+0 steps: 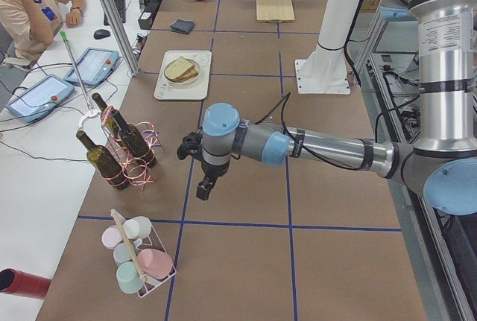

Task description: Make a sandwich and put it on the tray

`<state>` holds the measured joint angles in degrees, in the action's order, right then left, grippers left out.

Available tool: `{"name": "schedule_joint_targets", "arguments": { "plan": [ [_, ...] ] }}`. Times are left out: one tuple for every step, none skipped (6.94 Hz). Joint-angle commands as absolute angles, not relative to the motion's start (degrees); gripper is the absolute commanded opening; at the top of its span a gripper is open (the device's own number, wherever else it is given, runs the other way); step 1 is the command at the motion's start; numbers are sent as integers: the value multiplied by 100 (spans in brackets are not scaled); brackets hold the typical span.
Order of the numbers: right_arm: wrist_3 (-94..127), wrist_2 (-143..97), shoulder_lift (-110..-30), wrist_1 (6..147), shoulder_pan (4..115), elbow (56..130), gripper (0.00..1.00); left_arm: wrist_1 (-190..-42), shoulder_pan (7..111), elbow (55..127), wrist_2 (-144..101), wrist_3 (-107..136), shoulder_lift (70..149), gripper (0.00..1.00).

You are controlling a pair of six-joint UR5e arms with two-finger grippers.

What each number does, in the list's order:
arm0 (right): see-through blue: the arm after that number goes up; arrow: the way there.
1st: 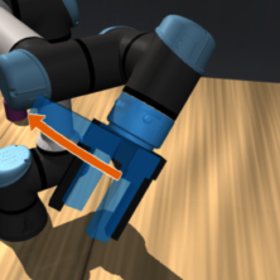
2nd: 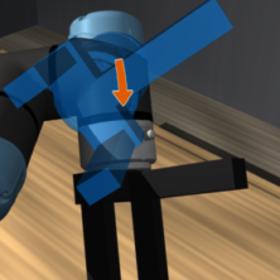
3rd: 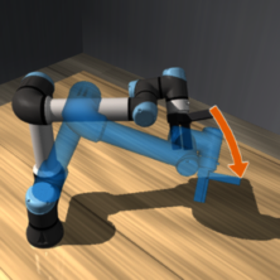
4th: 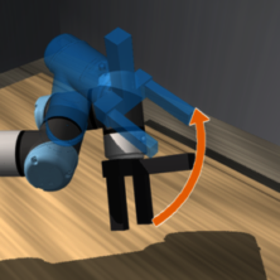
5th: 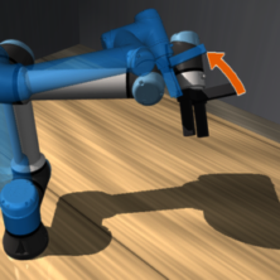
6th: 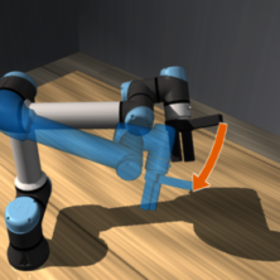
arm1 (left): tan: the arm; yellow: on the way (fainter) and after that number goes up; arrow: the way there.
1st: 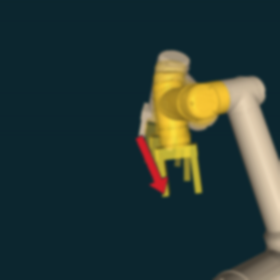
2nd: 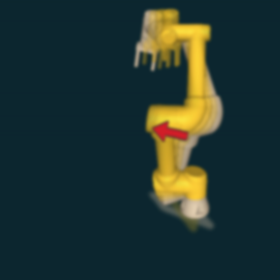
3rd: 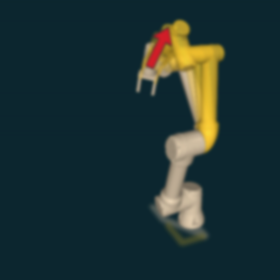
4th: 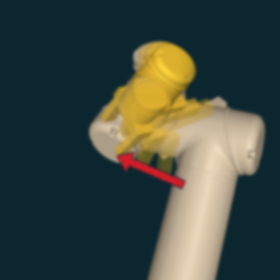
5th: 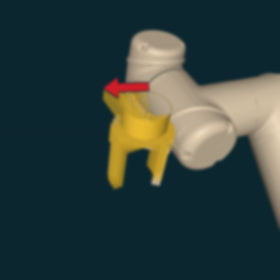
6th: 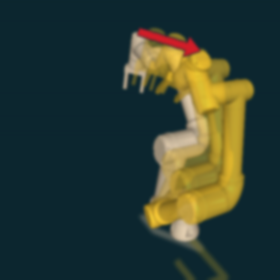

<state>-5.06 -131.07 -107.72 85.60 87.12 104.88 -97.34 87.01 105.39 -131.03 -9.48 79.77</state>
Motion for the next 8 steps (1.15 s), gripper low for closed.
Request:
{"name": "schedule_joint_targets", "arguments": {
  "plan": [
    [-545,-13113,-10740,8569,8763,10486,100,-9554,9026,10432,-13366,-1037,7333,100],
    [-545,-13113,-10775,8535,8763,10442,100,-9502,9026,10476,-13368,-1020,7269,100],
    [-545,-13105,-10793,8517,8763,10424,100,-9423,9035,10363,-13359,-1020,7251,100],
    [-545,-13104,-10802,8517,8763,10433,100,-9387,9035,10423,-13298,-1020,7251,100],
    [-545,-13113,-10810,8517,8763,10433,100,-9387,9035,10502,-13298,-1028,7268,100],
    [-545,-13105,-10828,8517,8763,10415,100,-9395,9026,10512,-13289,-1028,7286,100],
    [-528,-13165,-10880,8517,8771,10293,100,-9396,9035,10486,-13289,-1028,7286,100],
    [-571,-13210,-10863,8490,8771,10196,100,-9396,9035,10416,-13280,-1020,7321,100]
  ]
}}
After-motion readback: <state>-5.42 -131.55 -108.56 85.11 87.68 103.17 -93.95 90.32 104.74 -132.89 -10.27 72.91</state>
